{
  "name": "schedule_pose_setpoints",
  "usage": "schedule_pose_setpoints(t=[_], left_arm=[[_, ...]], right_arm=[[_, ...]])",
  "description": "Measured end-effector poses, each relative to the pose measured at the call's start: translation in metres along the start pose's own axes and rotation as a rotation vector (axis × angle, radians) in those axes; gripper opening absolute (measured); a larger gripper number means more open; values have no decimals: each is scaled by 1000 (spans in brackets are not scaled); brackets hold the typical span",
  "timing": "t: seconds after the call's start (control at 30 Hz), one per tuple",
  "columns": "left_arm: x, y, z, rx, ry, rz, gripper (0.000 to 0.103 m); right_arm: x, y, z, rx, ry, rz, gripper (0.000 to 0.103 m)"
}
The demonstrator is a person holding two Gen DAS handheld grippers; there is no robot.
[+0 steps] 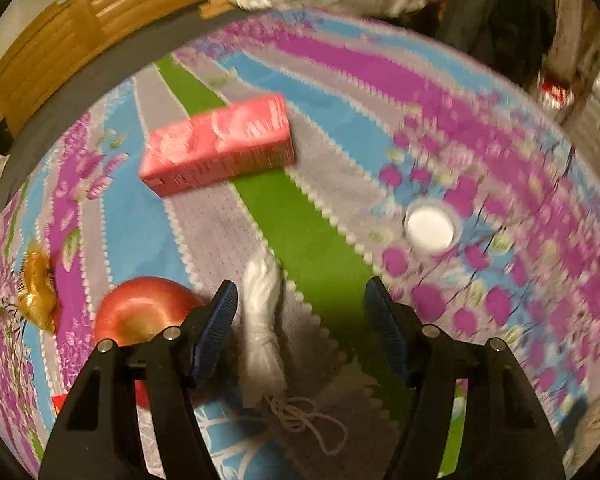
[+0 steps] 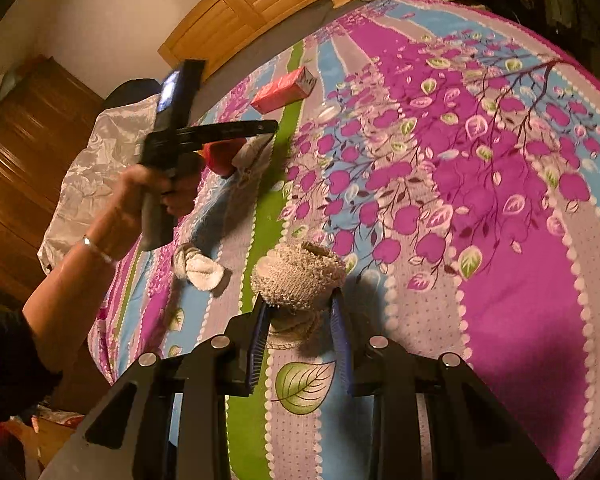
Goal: Collect trash
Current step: 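Grasp the beige knit ball with the right gripper while the left grasps the white rope, then carry the white rope and knit ball over the green bin with both grippers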
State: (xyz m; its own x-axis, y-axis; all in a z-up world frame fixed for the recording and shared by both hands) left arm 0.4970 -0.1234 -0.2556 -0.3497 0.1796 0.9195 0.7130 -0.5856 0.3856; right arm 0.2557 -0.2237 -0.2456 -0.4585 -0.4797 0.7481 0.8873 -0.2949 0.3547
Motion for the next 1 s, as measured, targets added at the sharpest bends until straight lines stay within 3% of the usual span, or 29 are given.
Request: schedule_pose_setpoints(t=[0.1,0.2,0.27,0.5,0.57,0.67,0.83,1.0], left_arm=[[-8,-8,-4,-83,89,14,50],[-5,-12,4,-56,161,-8,16],[0,-16,12,1,125,-24,17],[37,-32,-5,38,154,-97,17],[55,-34,-10,57,162,-142,17],[96,-48,-13,129,114,-233,17],[151,-99,-21,238,6,-333,17],[175,-159,-41,326,-67,-299,17]], right_arm=[[-2,1,1,3,-4,3,31],[-4,4,3,3,-4,1,31],[-4,5,7,11,-8,-4,31],[2,13,14,41,-27,-32,31],[5,15,15,47,-31,-41,31],[10,15,17,67,-51,-56,31],[25,11,25,99,-58,-82,31],[49,-2,32,113,-59,-110,31]])
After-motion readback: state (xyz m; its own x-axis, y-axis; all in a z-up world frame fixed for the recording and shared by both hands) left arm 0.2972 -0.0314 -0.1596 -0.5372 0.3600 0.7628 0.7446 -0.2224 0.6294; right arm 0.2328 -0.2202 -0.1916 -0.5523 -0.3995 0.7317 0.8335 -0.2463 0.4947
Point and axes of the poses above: each gripper's, at about its wrist camera, not at the fingertips, and x roughly against the way its jaws point, z to its left, y to its top, the point moved 4 cm from there along -x, roughly the way its jaws point, and after that the axes turned 3 degrees about z, right-handed, at the moved point
